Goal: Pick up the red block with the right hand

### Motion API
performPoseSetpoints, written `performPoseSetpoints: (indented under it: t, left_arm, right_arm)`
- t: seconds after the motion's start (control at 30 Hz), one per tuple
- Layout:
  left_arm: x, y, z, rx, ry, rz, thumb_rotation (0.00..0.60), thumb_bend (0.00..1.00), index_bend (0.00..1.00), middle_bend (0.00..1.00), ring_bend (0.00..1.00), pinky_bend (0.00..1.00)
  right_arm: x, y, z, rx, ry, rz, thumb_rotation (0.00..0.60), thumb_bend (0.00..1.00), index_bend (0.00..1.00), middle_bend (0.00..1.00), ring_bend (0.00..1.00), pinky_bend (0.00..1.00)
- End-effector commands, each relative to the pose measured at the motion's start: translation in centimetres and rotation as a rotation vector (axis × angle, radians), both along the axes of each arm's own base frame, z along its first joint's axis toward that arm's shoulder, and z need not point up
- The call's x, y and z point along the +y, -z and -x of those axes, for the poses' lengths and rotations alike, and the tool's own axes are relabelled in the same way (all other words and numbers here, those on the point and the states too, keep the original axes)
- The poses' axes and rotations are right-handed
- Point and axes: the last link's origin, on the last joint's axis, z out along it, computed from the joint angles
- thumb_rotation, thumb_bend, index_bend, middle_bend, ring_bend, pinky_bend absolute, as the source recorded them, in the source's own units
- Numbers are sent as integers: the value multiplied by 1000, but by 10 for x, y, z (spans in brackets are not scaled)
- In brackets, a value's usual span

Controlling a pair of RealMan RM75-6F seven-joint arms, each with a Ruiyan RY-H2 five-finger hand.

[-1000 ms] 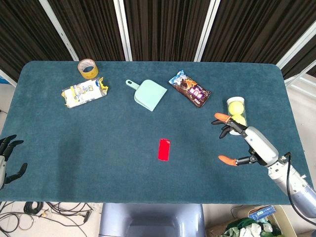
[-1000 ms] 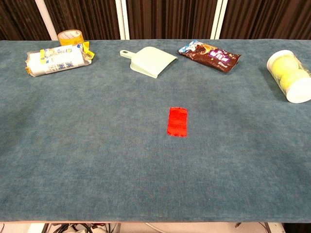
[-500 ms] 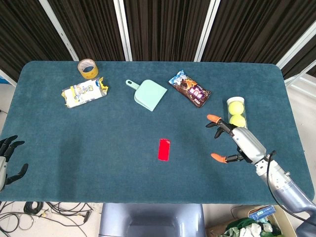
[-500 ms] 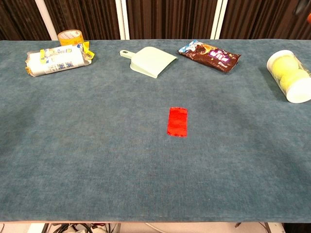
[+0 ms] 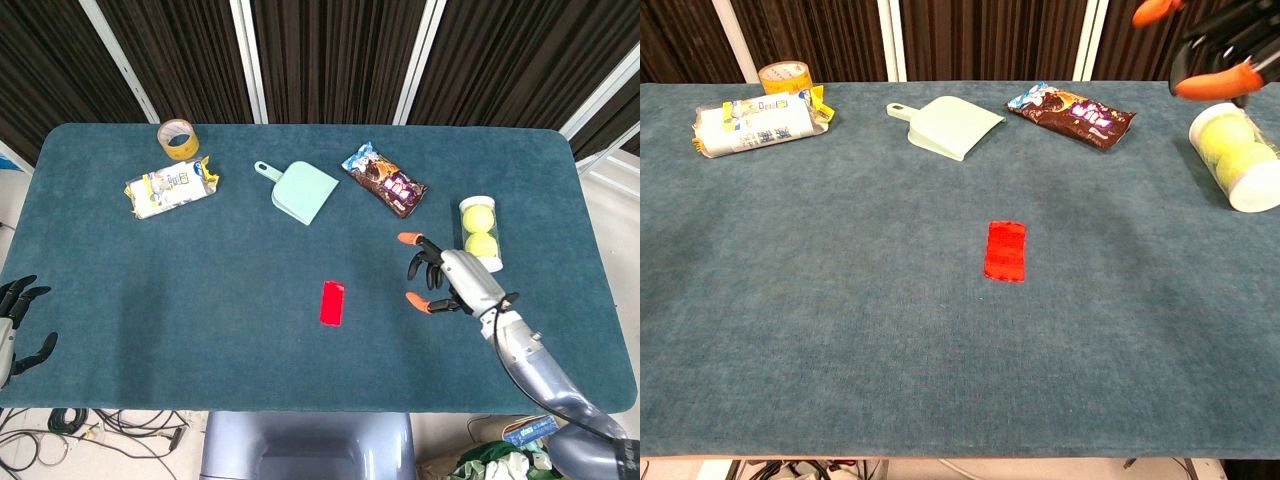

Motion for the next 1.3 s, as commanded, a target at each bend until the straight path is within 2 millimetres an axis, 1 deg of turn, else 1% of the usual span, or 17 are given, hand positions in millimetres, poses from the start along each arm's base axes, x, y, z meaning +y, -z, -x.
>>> performPoseSetpoints:
  t: [0.03,0.13,0.23,0.27,0.37,0.47,0.6,0.77,0.93,1.3]
  left_arm:
    - [1,0,1,-1,-4,1,600,333,215,109,95,54]
    - [2,-1,2,-2,-11,1,600,332,215,109,95,54]
    - [3,-1,2,-8,-18,3,600,332,215,109,96,55]
    - [3,-2,2,-8,-19,4,600,332,215,109,96,55]
    - [2,-2,2,-9,-17,6,600,333,215,109,95,54]
    - [2,-2,2,-11,-15,7,600,332,215,109,95,55]
    - [2,-2,2,-9,-17,10,600,333,215,109,96,54]
    - [2,-2,2,-12,-17,9,600,333,215,109,95,55]
    - [2,-2,2,-11,-18,9,600,333,215,109,96,55]
    - [2,-2,2,-8,-19,11,600,333,215,109,96,54]
  right_arm:
    - [-21,46,-14,50,50,-72,600,345,332,829,930,965]
    - [-28,81,-22,116,97,-94,600,320,354,843,944,971]
    - [-33,105,-29,186,158,-83,600,297,387,865,961,976]
    - [-34,116,-30,214,182,-85,600,294,396,871,966,979]
    - [-39,133,-33,245,232,-81,600,289,442,899,992,998]
    - [-42,149,-32,287,260,-77,600,289,462,915,1000,1000]
    - [-42,161,-33,305,284,-83,600,290,475,927,1000,1000]
    - [-43,173,-39,270,297,-94,600,289,484,928,1000,1000]
    - [-45,177,-43,237,312,-90,600,289,489,928,1000,1000]
    - [-47,184,-42,241,323,-90,600,289,489,928,1000,1000]
